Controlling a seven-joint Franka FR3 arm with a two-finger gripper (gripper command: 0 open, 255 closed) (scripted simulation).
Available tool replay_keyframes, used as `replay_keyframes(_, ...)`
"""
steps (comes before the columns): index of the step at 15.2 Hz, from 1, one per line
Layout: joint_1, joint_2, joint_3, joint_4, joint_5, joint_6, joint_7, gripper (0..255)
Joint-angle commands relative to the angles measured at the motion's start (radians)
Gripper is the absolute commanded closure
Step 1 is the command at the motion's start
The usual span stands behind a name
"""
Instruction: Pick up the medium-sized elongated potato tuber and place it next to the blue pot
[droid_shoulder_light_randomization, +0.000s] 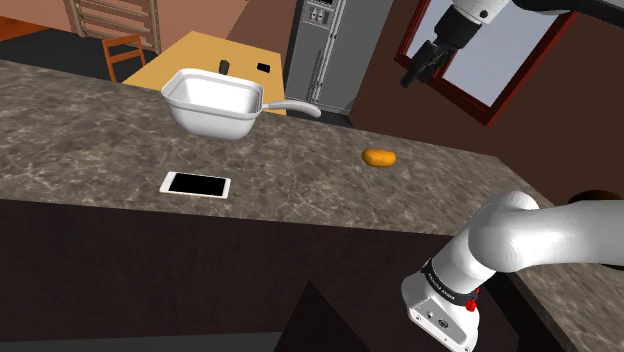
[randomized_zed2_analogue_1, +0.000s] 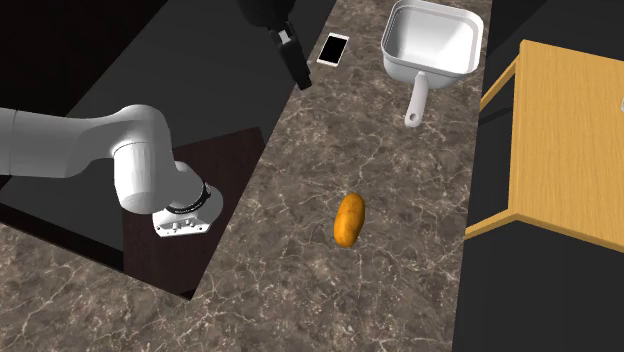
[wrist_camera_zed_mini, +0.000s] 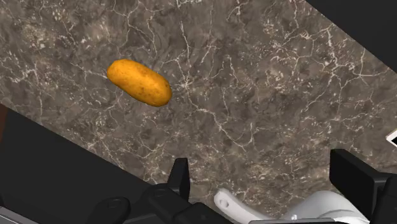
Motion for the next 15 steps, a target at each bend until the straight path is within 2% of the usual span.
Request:
replay_keyframes(1, 0.0, 0.0, 0.0, 0.0, 0.0, 0.0, 0.0, 0)
replay_keyframes(8, 0.038, 0.025, -0.182, -0.129, -0.068, 0.09, -0.302, 0)
replay_keyframes(15, 0.073, 0.14, -0.372, -0.181, -0.144, 0.191, -0.607, 0)
